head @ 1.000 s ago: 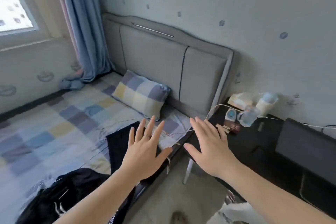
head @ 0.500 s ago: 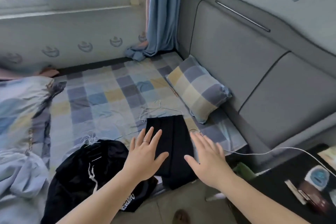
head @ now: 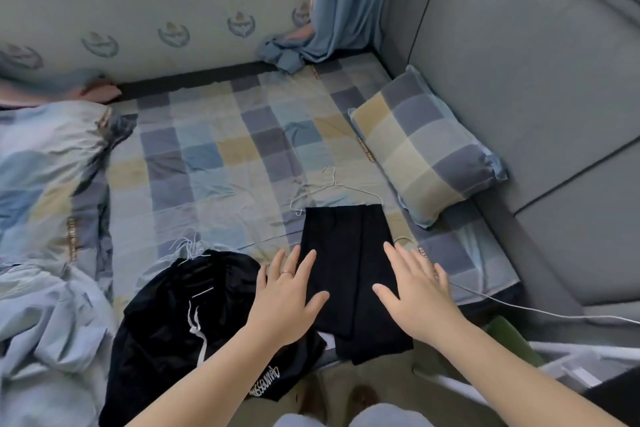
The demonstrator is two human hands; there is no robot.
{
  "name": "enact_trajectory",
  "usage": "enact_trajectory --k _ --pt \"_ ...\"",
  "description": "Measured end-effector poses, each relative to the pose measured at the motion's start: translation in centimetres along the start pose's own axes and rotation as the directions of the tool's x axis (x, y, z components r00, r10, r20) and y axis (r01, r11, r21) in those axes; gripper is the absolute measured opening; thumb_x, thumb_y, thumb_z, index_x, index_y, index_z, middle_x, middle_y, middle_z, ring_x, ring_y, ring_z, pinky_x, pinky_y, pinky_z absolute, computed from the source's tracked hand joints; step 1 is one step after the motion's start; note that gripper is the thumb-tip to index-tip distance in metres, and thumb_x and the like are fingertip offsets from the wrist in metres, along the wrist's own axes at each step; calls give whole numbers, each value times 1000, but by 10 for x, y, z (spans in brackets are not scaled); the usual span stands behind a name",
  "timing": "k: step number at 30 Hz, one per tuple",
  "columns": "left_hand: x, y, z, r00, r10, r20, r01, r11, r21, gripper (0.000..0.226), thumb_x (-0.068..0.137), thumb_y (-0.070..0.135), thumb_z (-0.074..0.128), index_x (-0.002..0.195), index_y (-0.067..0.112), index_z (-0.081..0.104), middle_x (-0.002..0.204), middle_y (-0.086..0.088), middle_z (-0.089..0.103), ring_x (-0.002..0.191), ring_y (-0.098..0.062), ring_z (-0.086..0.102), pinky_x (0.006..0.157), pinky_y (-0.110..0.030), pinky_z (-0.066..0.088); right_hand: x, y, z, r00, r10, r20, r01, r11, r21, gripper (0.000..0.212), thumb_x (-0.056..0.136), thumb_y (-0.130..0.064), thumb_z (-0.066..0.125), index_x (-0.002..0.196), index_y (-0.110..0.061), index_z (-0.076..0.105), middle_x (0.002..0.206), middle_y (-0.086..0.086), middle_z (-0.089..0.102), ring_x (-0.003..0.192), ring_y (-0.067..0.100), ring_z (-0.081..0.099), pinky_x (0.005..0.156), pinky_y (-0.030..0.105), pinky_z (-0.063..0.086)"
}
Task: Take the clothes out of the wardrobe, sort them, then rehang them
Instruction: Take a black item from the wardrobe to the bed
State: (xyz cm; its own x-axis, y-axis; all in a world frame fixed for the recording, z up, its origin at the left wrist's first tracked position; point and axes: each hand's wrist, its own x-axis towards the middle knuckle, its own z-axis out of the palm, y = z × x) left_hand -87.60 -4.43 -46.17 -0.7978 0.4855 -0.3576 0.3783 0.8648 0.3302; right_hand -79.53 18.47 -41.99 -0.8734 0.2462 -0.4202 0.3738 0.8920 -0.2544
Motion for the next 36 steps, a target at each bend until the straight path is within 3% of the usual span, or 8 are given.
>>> enact_trajectory --k 8,20,24,29,36 --pt "81 -37 28 995 -53 88 58 997 -57 74 96 66 31 158 38 2 168 5 0 154 -22 -10 122 -49 2 92 13 27 990 102 101 -103 995 0 70 97 -59 30 154 -35 -2 163 -9 6 150 17 4 119 49 8" --pt "253 -69 163 948 -225 225 264 950 -164 74 97 60 40 159 34 9 167 4 11 153 -21 5 122 -45 14 298 110 123 968 110 227 -105 994 -32 70 97 -55 35 155 -32 5 163 -9 12 148 16 11 117 48 14" --pt "322 -90 210 924 -312 220 369 877 -309 75 96 57 45 159 30 14 164 4 21 151 -23 16 120 -47 24 374 144 156 960 150 239 -152 988 -8 70 96 -55 38 155 -31 8 162 -8 16 146 24 18 114 51 21" --pt "398 -116 254 880 -450 153 463 738 -491 78 95 49 55 158 28 15 164 3 22 149 -22 24 120 -44 26 450 177 199 958 183 221 -177 983 -47 74 94 -52 42 155 -28 9 162 -3 18 146 29 20 112 52 24" --pt "474 -148 275 808 -586 64 532 679 -506 82 93 48 56 159 29 10 164 0 19 148 -24 26 116 -41 29 535 207 240 962 226 151 -226 974 -22 69 92 -43 50 147 -14 19 152 14 29 136 40 32 107 51 33"
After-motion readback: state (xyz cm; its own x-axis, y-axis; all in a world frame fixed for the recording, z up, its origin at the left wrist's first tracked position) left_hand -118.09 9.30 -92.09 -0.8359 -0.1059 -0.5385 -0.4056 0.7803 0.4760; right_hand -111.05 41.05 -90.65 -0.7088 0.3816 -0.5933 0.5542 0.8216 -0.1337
